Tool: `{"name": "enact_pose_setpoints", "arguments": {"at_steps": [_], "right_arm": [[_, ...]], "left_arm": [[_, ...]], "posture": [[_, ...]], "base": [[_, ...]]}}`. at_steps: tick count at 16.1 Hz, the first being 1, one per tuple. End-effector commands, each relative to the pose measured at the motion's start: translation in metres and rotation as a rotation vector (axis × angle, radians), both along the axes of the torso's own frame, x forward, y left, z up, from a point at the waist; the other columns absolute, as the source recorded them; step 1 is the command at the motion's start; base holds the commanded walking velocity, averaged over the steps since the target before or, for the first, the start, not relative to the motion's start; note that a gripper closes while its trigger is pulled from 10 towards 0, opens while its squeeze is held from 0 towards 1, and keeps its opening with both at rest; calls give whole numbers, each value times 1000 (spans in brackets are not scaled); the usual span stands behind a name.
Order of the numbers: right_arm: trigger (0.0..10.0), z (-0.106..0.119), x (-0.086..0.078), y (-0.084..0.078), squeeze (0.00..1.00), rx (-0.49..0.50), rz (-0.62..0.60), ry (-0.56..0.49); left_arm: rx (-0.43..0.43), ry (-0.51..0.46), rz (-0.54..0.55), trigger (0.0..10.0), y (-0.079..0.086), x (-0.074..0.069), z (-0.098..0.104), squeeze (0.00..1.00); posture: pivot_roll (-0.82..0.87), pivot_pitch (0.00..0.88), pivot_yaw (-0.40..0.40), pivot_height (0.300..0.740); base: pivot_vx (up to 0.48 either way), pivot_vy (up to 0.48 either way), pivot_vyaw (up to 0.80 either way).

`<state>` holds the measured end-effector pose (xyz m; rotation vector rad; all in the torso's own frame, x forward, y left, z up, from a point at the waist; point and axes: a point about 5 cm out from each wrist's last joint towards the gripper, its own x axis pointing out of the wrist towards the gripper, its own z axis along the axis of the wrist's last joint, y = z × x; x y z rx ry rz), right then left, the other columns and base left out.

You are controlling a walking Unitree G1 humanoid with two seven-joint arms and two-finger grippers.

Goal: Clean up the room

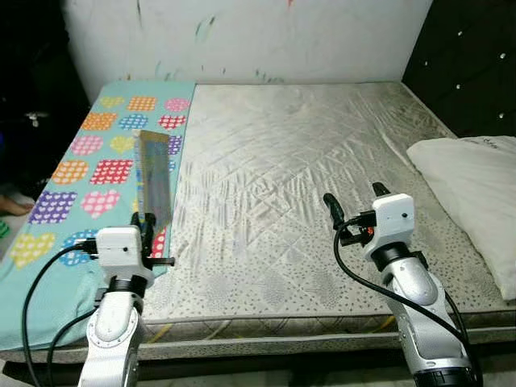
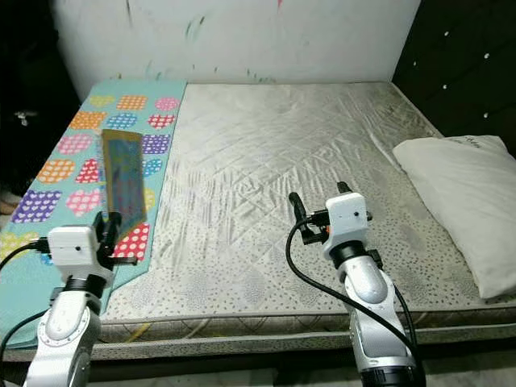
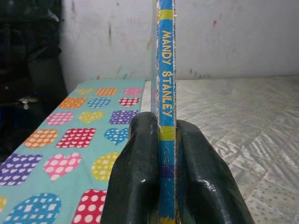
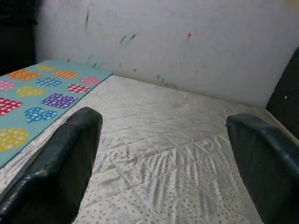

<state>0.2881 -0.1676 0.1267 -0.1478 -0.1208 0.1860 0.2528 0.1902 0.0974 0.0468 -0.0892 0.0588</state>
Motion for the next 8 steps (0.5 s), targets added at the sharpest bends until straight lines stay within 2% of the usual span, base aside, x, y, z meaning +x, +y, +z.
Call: {"name": "enact_pose_setpoints", "arguments": {"at_steps": [1,5,8], "right_arm": [[10000,-2,-2,-1,0,14,-12,-1],[10000,-1,4,5,0,30,-24,-8],[10000,1,8,-1,0,33,-59,-14]], "left_arm": [[6,-61,-5,10000,-1,2,16,0],[7,-43,29,10000,9,-3,13,0],[16,-52,42,10000,16,4,23,0]], "posture": [[-180,0,28,740],[-167,0,42,740],[-171,0,62,740]], "base": [[0,0,0],[0,0,0],[0,0,0]]}}
